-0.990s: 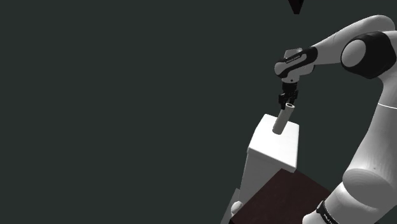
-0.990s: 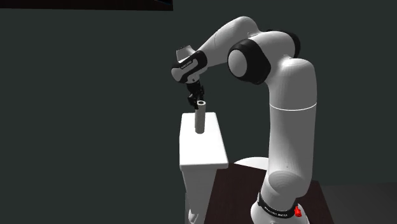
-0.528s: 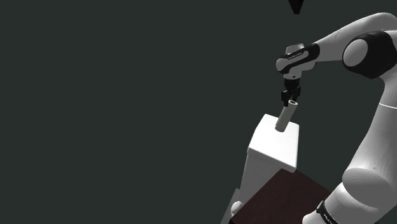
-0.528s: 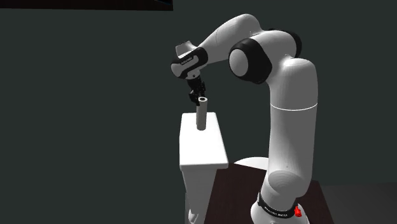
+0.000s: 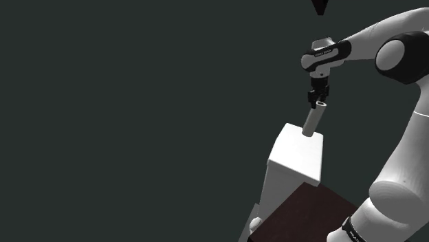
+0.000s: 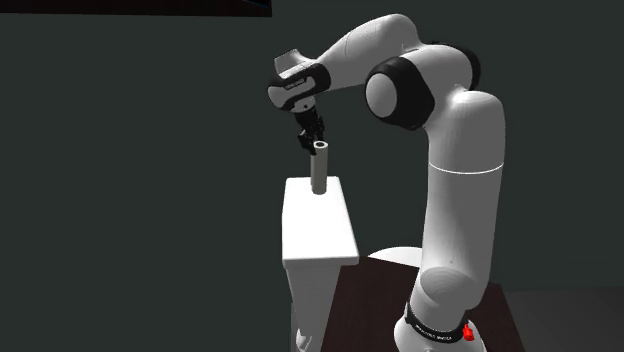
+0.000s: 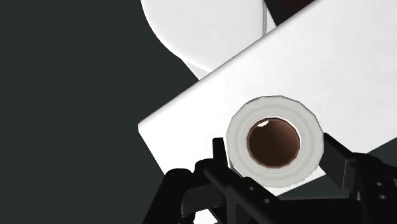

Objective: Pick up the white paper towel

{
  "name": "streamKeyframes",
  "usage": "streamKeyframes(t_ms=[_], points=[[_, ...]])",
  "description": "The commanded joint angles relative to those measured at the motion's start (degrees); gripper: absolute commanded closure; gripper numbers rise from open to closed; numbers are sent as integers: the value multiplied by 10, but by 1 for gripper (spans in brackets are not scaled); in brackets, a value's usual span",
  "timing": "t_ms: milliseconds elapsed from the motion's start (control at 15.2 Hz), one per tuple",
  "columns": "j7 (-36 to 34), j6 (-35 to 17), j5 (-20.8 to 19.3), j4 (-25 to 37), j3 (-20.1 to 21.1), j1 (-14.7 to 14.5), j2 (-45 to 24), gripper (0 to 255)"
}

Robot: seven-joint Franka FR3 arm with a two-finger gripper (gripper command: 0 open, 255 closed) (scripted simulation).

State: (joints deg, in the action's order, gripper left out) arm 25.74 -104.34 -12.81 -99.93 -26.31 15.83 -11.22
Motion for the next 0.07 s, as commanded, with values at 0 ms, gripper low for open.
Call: streamKeyframes(t_ms=[0], points=[[2,5,35,10,7,0,4,255]])
